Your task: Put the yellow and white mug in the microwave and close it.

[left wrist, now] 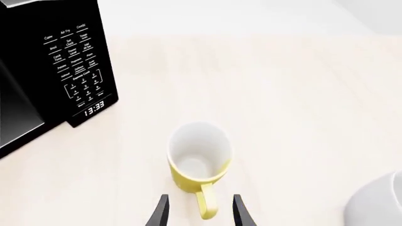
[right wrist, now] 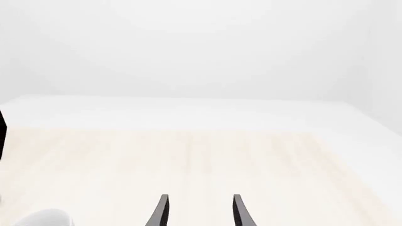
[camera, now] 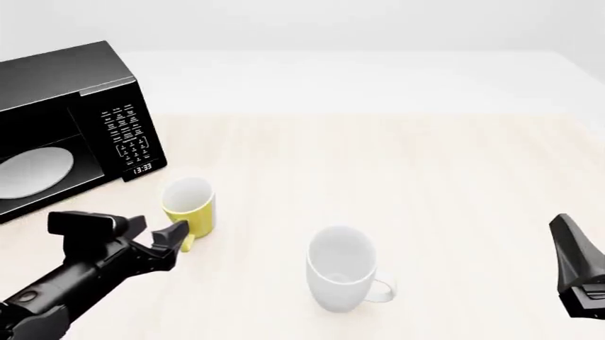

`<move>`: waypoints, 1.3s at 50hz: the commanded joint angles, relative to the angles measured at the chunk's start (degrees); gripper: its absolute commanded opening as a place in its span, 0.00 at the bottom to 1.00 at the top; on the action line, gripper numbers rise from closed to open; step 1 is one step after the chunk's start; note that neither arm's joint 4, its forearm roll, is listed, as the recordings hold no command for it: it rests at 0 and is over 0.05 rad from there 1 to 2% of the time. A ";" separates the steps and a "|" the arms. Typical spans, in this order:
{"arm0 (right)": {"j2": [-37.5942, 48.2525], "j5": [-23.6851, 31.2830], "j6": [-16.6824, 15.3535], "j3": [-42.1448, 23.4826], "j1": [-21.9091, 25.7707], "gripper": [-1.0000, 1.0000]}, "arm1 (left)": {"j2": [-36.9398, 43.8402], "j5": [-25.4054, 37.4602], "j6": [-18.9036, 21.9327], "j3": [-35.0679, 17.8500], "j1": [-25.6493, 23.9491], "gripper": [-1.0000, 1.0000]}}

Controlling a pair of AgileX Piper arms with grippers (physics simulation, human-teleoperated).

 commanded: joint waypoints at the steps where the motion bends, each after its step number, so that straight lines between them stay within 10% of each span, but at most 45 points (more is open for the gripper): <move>1: -0.06 0.02 0.16 0.04 -0.47 1.00 | 5.05 -2.18 0.35 -1.16 -0.51 1.00; 38: -0.06 0.02 0.17 0.04 -0.47 1.00 | 18.05 -7.00 -3.25 -3.23 -1.01 1.00; 39: -0.06 0.02 0.16 0.04 -0.46 1.00 | 17.64 -7.13 -3.29 -3.01 -0.82 0.00; 65: -0.07 0.01 0.15 0.04 -0.48 1.00 | -12.03 3.18 2.93 3.41 2.48 0.00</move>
